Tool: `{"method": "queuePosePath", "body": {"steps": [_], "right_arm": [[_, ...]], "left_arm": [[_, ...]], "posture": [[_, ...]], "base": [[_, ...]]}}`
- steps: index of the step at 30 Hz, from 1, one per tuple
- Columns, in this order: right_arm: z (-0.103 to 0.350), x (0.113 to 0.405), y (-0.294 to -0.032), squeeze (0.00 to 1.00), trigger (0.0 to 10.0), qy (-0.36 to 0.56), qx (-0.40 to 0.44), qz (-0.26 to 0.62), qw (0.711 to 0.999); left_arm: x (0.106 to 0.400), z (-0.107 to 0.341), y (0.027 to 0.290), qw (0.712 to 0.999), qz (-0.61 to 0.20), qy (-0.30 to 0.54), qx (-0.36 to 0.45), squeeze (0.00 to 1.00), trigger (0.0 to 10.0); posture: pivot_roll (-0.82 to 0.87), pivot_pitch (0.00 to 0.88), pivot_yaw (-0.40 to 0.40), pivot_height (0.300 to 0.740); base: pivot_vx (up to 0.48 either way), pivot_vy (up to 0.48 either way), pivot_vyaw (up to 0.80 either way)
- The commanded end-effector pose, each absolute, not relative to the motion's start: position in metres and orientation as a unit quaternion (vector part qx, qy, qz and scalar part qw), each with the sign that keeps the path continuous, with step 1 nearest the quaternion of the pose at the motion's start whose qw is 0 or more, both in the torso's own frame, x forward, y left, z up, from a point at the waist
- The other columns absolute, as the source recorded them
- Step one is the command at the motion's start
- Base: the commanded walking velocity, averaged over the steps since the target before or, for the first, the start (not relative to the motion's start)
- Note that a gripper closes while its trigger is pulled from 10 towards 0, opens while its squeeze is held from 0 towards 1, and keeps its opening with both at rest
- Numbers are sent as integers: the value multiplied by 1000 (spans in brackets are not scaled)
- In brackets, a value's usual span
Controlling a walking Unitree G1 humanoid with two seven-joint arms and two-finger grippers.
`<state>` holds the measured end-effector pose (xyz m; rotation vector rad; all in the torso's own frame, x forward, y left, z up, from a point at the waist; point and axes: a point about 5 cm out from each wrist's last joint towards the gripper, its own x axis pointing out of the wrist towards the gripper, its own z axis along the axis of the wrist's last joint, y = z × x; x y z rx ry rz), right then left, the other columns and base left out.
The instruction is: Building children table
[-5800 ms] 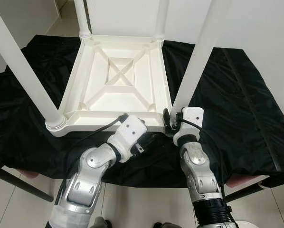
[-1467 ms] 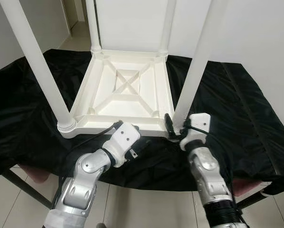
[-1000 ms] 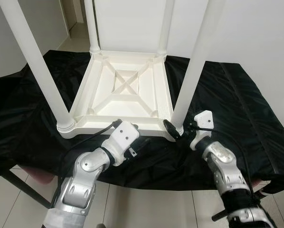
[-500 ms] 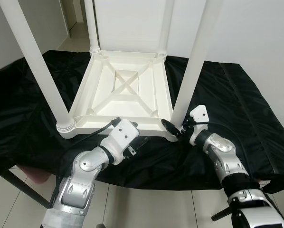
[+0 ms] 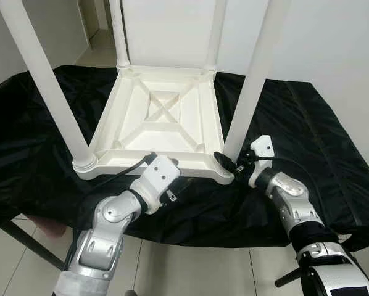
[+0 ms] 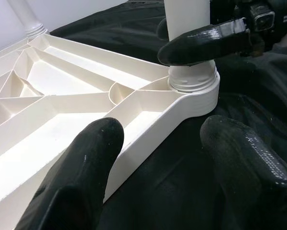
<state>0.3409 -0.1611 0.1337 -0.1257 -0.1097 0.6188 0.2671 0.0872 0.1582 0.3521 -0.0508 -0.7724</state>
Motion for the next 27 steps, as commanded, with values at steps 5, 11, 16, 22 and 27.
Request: {"method": "queuePosePath", "body": {"steps": [5,11,16,22,27], "right_arm": [[132,336,-151,0,10000,-59,-47,223,972],[132,329,-143,0,10000,-58,-12,125,990],[133,322,-131,0,10000,-59,-9,18,998],[137,319,-112,0,10000,-69,10,-15,997],[143,318,-104,0,10000,-79,17,20,997]], "left_arm": [[269,161,92,929,-327,-31,168,0,10000],[270,161,92,931,-325,-32,166,0,10000],[271,161,92,931,-324,-32,165,0,10000],[272,161,91,932,-323,-32,164,0,10000],[273,161,91,933,-320,-33,161,0,10000]], "posture": [[-54,0,-17,740],[-58,0,-22,740],[-67,0,-23,740],[-67,0,-22,740],[-71,0,-29,740]], "base": [[0,0,0],[0,0,0],[0,0,0],[0,0,0],[0,0,0]]}}
